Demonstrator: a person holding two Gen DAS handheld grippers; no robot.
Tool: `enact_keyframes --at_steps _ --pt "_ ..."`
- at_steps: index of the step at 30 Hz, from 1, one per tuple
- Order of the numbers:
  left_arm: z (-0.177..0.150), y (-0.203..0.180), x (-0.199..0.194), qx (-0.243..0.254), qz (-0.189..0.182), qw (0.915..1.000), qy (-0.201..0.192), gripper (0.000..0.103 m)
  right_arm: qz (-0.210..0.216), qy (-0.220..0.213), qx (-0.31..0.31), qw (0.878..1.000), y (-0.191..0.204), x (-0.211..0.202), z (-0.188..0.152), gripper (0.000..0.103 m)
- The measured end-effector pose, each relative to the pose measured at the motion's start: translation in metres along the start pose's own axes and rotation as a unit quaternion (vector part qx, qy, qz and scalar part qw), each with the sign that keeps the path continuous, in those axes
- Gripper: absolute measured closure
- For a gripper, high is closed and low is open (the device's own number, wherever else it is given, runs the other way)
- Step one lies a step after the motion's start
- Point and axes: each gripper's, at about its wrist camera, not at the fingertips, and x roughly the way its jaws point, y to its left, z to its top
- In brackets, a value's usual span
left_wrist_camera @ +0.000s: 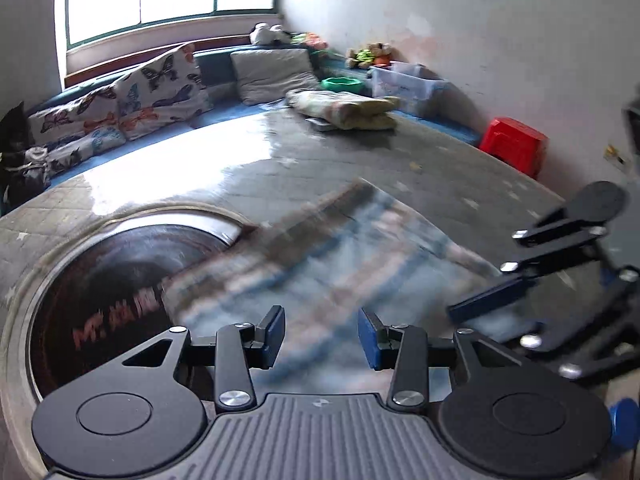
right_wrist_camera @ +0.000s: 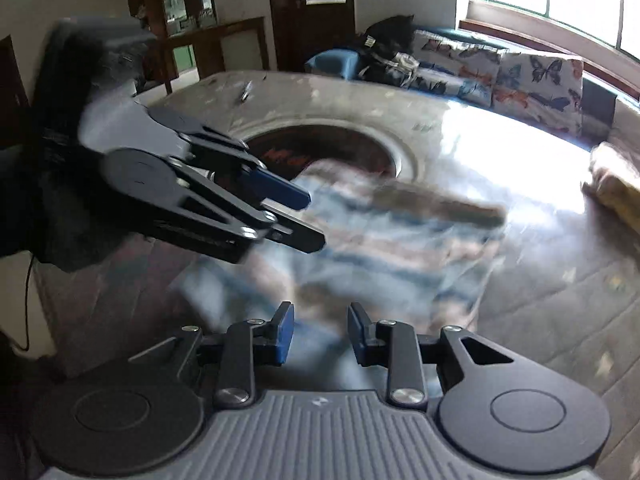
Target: Fold clothes
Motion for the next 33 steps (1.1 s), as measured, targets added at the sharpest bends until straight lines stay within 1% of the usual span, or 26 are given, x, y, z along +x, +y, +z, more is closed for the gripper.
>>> enact_keyframes --at_steps 4,7,11,15,17,19,21,22,23,24,25,28,30,31,33 --pt "-0.025 -0.012 -0.011 0.011 0.009 0.9999 0.009 0.06 0.002 0.011 0.007 1.0 0.01 0.005 -0.015 0.074" --pt "-0.034 -0.008 -0.013 -0.002 0.013 0.9998 0.015 0.058 0.001 -0.006 0.02 1.0 0.004 -0.003 -0.011 0.073" --pt "-0.034 0.002 -0.019 -0.032 0.019 0.9993 0.007 0.058 -0.02 -0.05 0.069 0.996 -0.02 -0.014 -0.001 0.072" --pt "-0.027 0.011 -0.021 -0.057 0.028 0.998 -0.001 0.058 -0.035 -0.076 0.144 0.986 -0.055 -0.007 0.001 0.072" --pt "-0.026 0.017 -0.018 -0.065 0.034 0.9973 0.0 0.058 -0.049 -0.073 0.165 0.982 -0.068 0.002 -0.002 0.074" --pt "-0.026 0.023 -0.012 -0.07 0.043 0.9966 0.007 0.058 -0.046 -0.069 0.188 0.979 -0.078 0.008 -0.007 0.083" --pt "-0.027 0.028 -0.008 -0.075 0.051 0.9958 0.015 0.058 -0.04 -0.069 0.208 0.975 -0.086 0.009 -0.011 0.084" --pt "-0.028 0.03 -0.008 -0.08 0.051 0.9954 0.017 0.058 -0.041 -0.074 0.213 0.973 -0.087 0.006 -0.012 0.083" --pt "-0.027 0.032 -0.009 -0.085 0.052 0.9949 0.016 0.058 -0.045 -0.081 0.219 0.971 -0.088 0.003 -0.014 0.08" --pt "-0.027 0.034 -0.009 -0.091 0.054 0.9943 0.014 0.058 -0.05 -0.088 0.224 0.969 -0.089 0.0 -0.015 0.07" --pt "-0.026 0.036 -0.01 -0.097 0.056 0.9936 0.012 0.057 -0.054 -0.092 0.229 0.967 -0.091 -0.002 -0.016 0.064" --pt "-0.023 0.041 -0.009 -0.117 0.065 0.991 0.011 0.052 -0.056 -0.091 0.251 0.962 -0.1 0.0 -0.02 0.063" --pt "-0.021 0.044 -0.007 -0.131 0.07 0.9889 0.013 0.052 -0.045 -0.09 0.267 0.959 -0.106 0.005 -0.022 0.061" --pt "-0.021 0.045 -0.005 -0.138 0.073 0.9877 0.015 0.051 -0.038 -0.091 0.272 0.957 -0.108 0.007 -0.023 0.057" --pt "-0.02 0.048 -0.003 -0.151 0.075 0.9855 0.017 0.05 -0.023 -0.093 0.282 0.955 -0.111 0.013 -0.025 0.056"
